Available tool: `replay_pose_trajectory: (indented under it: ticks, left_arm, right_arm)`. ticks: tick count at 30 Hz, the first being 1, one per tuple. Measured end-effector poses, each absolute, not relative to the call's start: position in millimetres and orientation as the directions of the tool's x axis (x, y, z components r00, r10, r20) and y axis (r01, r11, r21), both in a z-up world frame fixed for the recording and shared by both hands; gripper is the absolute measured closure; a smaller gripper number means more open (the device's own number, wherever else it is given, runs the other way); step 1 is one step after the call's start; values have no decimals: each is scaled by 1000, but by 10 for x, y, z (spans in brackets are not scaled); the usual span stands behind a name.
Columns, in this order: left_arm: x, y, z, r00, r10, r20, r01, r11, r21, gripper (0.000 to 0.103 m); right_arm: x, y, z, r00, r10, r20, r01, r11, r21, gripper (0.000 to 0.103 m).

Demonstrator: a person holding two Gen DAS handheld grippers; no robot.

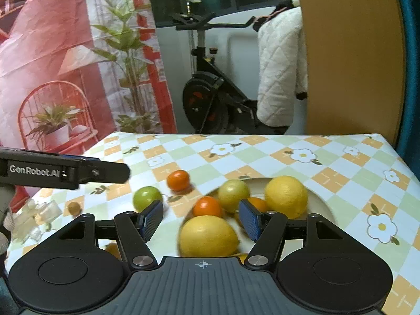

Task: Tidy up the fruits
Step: 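Open the left gripper and lift it away from the lemon, then move the left gripper to the small brown round fruit on the table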

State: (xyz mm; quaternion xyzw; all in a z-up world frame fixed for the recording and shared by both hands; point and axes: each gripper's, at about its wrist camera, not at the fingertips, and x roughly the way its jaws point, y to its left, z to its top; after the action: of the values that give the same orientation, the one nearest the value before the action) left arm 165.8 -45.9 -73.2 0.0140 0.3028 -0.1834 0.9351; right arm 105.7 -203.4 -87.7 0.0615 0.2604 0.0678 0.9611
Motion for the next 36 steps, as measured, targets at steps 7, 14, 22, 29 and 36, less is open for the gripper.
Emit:
replay_pose_trajectory:
  ticks: [7, 14, 22, 29, 36]
  left_arm:
    - [1556, -19, -659, 775, -290, -562, 301, 951, -75, 41]
    - [1570, 198, -767, 765, -282, -579, 274, 956, -103, 41]
    - [1491, 238, -932, 749, -301, -590, 287, 950, -121, 41]
    - [1424, 457, -1021, 755, -270, -597, 242, 962, -129, 41]
    - [1385, 608, -1092, 764, -232, -601, 198, 972, -124, 41]
  right_arm:
    - [1054, -1744, -839, 847, 196, -494, -146, 980, 137, 43]
    - [1097, -1535, -925, 820, 234, -523, -197, 972, 126, 45]
    - [1122, -1337, -1081, 779, 277, -562, -258, 959, 116, 51]
    - [1155, -1110, -1228, 731, 337, -593, -341, 934, 109, 58]
    - [1232, -976, -1369, 714, 347, -607, -363, 926, 102, 66]
